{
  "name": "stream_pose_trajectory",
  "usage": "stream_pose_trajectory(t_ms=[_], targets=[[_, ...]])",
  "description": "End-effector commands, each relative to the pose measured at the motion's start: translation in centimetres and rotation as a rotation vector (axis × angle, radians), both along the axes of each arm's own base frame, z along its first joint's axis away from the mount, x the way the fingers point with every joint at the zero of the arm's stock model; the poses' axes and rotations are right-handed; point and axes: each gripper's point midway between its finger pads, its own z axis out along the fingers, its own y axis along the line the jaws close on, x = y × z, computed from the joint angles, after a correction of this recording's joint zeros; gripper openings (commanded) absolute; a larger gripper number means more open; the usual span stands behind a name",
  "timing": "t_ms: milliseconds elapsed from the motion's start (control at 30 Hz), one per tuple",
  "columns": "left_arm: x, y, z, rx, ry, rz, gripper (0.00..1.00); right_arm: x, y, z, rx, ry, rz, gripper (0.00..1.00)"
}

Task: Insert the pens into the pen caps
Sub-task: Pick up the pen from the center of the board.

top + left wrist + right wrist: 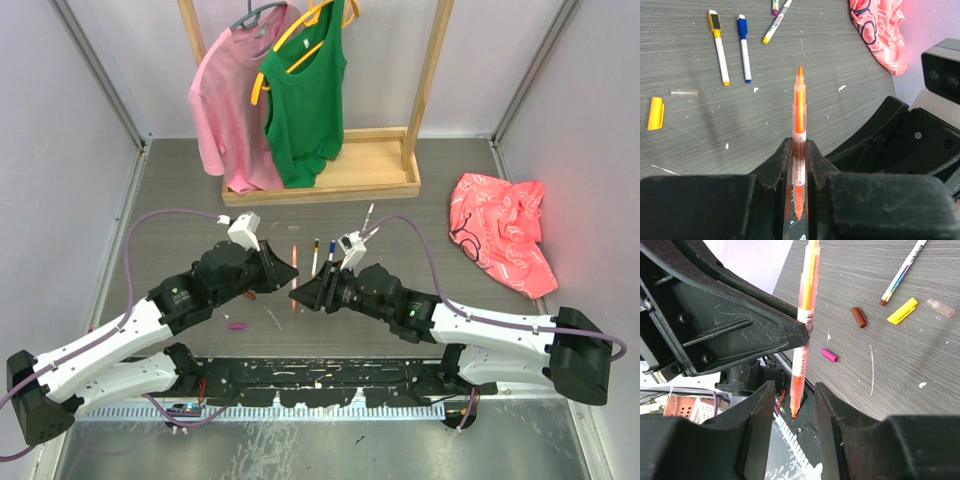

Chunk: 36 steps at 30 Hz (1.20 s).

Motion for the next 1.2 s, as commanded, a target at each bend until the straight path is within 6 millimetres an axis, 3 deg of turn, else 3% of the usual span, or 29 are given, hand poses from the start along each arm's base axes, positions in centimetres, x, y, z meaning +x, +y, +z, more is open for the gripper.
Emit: stream_pose_trajectory(t_ms=[0,233,400,567,767,1167], targets=[[0.3,-1.0,4.6,-0.126,-0.076,-0.005,0.0,0.7,0.7,2.5,0.071,-0.033,-0.025,0.41],[0.0,-1.0,4.8,-0.145,-0.071,-0.006,0.0,0.9,1.0,2.6,0.08,-0.035,-0.027,0.33],[-0.2,-0.9,4.3,-0.146,-0.059,-0.005,0.0,0.9,1.1,2.9,0.089,-0.04,-0.022,0.19],[0.0,-0.8,3.7,-0.132,-0.052,0.004,0.21,0.6,1.4,3.3,0.104,-0.036,-0.007,0.05],[0.0,-1.0,3.4,-0.125,-0.047,-0.002,0.32,0.4,1.6,4.3,0.124,-0.039,0.008,0.02],[-0.1,-1.3,2.8,-0.116,-0.037,-0.009,0.3,0.0,1.8,5.4,0.146,-0.042,0.032,0.0]])
